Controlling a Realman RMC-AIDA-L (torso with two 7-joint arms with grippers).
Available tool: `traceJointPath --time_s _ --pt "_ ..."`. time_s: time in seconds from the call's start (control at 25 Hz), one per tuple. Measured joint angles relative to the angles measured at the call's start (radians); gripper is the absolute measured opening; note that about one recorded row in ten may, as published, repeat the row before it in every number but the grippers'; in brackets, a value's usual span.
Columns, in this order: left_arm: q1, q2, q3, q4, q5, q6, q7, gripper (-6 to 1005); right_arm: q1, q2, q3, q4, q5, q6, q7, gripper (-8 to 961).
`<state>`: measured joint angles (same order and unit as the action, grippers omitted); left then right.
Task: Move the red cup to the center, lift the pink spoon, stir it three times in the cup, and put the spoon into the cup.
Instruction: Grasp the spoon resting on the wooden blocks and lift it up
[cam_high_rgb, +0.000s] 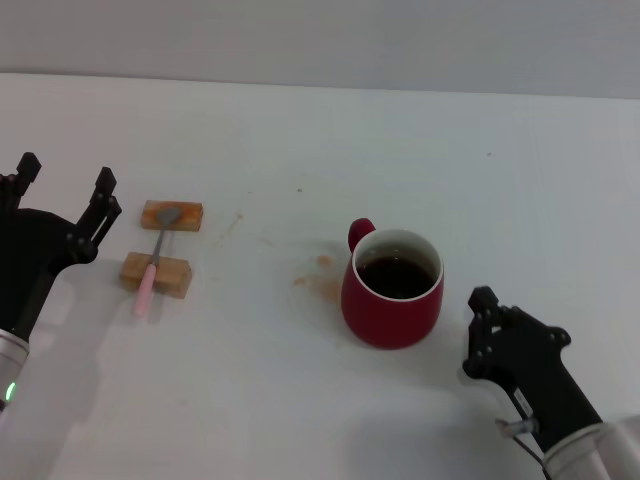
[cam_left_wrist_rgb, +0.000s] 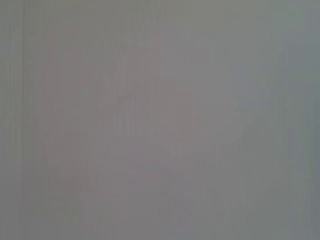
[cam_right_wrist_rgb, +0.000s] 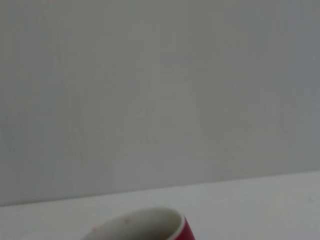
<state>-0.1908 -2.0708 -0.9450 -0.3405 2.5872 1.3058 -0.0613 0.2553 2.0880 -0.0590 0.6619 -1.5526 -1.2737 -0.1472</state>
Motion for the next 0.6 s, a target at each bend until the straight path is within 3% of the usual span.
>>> traceJointPath --time_s 0.24,0.6 --pt "-0.005 0.000 0.000 -0.002 0.002 -0.001 0.000 831 -0.029 0.002 -0.004 -0.004 0.000 0.009 0.000 0" --pt "0.001 0.000 0.000 -0.008 0.002 0.005 0.000 831 0.011 0.003 0.001 -0.004 0.000 0.030 0.000 0"
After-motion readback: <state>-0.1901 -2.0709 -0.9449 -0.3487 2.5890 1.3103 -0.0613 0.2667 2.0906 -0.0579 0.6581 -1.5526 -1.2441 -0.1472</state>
